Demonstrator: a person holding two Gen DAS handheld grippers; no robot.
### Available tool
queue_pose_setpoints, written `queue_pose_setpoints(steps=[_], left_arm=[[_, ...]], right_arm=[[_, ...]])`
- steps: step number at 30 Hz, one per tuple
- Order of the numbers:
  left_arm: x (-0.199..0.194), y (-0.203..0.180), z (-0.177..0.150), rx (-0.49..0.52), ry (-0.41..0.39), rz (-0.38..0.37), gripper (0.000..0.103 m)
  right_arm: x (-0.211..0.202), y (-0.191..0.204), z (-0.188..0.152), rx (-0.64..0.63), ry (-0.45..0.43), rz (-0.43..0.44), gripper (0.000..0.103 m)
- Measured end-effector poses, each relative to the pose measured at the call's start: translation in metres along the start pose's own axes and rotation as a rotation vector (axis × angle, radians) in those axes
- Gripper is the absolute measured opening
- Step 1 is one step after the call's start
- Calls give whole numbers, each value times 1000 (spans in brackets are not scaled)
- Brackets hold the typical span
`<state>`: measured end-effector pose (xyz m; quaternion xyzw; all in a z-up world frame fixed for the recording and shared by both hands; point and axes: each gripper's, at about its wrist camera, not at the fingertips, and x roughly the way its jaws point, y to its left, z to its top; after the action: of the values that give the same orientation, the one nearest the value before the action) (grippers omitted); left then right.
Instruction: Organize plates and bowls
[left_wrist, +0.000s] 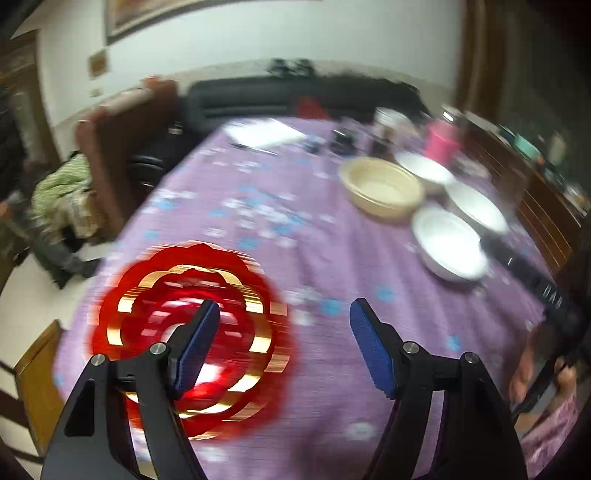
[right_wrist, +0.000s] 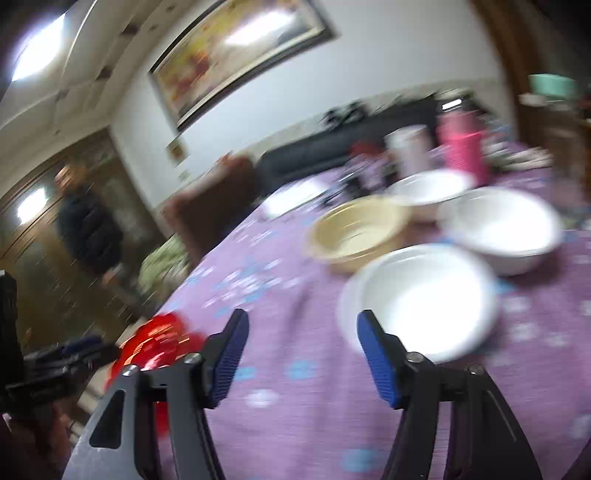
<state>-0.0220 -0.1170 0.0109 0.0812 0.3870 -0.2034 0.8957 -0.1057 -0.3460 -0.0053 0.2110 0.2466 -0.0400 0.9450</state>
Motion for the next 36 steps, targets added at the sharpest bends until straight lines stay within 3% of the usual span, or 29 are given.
queue_pose_setpoints(steps=[4,8,12,15,21,26,33,36], left_arm=[[21,-41,5,40,82,-69,73],[34,-61,26,10,107,-87,73],[61,-73,50,-35,129,-81,73],[86,-81,64,-82,175,-99,73],[116,-85,78,-178,237,-173,73],[129,-94,89,-210,269,-209,73],[151,-105,92,-224,358,-204,73],[147,-101,93,-232,344,-180,73]], right_arm=[[-31,-58,7,79,-55,-90,75],[-28,-103,19,151,5,-136,75],[-10,-137,30,313,114,-38,75],[10,-146,35,365,161,-3,75],[32,-160,32,417,114,102,75],[43,-170,32,479,163,193,75],[49,-171,29,520,183,244,75],[54,-170,27,526,205,252,75]])
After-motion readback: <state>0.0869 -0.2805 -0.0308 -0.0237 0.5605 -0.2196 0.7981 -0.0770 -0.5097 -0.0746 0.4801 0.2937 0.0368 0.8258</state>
